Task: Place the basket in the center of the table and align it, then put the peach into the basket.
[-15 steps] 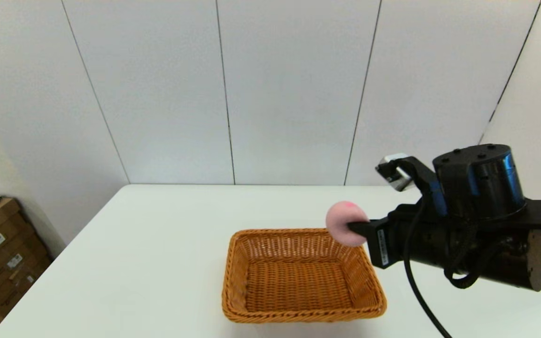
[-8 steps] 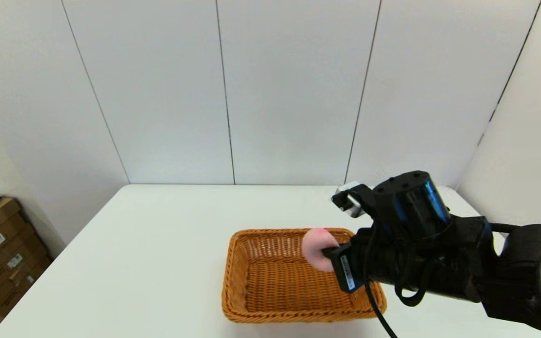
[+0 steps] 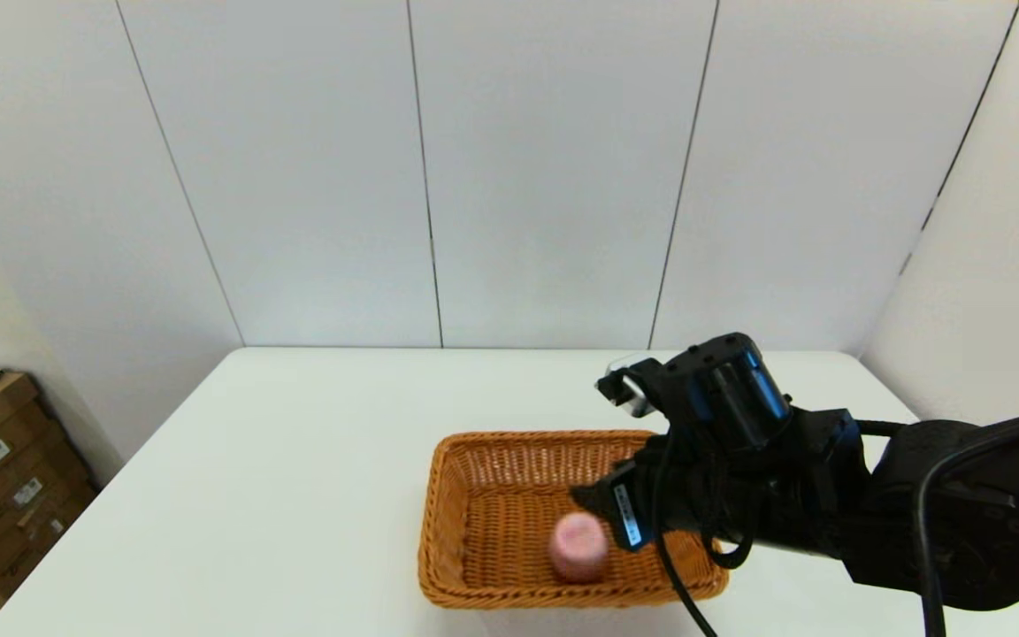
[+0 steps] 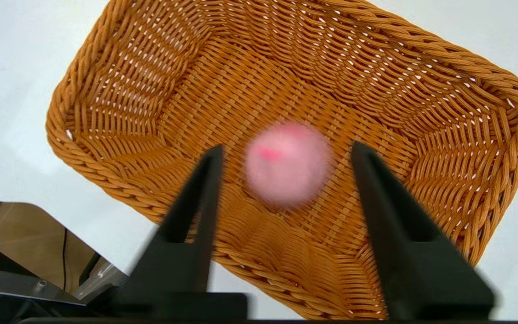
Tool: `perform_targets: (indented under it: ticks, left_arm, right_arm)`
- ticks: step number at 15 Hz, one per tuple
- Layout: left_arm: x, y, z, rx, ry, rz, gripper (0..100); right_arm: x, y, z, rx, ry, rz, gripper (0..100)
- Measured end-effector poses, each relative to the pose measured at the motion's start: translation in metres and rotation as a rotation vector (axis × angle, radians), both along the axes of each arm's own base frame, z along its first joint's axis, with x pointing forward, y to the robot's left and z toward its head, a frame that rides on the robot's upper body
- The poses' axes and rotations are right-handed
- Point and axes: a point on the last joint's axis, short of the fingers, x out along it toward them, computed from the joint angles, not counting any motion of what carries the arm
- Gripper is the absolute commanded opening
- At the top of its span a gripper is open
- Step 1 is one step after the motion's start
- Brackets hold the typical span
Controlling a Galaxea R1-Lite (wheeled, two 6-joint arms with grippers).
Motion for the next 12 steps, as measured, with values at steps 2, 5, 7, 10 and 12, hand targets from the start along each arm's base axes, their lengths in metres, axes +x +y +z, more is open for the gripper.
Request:
perform_targets:
  ticks: [2, 5, 7, 10, 12]
  left_arm:
    - [0.000, 0.000, 0.000, -0.001, 0.000, 0.000, 100]
    - [0.000, 0.000, 0.000, -0.001, 0.000, 0.000, 100]
    - [0.000, 0.000, 0.000, -0.001, 0.000, 0.000, 100]
    - [0.000, 0.000, 0.000, -0.003, 0.000, 0.000, 100]
    - [0.000, 0.000, 0.000, -0.005, 0.000, 0.000, 100]
  right_arm:
    - [0.006, -0.005, 0.001, 0.003, -0.007, -0.029, 100]
    - [0.016, -0.024, 0.007, 0.007, -0.026, -0.107, 100]
    - [0.021, -0.045, 0.022, 0.014, -0.084, -0.196, 100]
    - [0.012, -0.080, 0.056, 0.040, -0.197, -0.296, 100]
    - [-0.007, -0.101, 0.077, 0.042, -0.283, -0.324, 100]
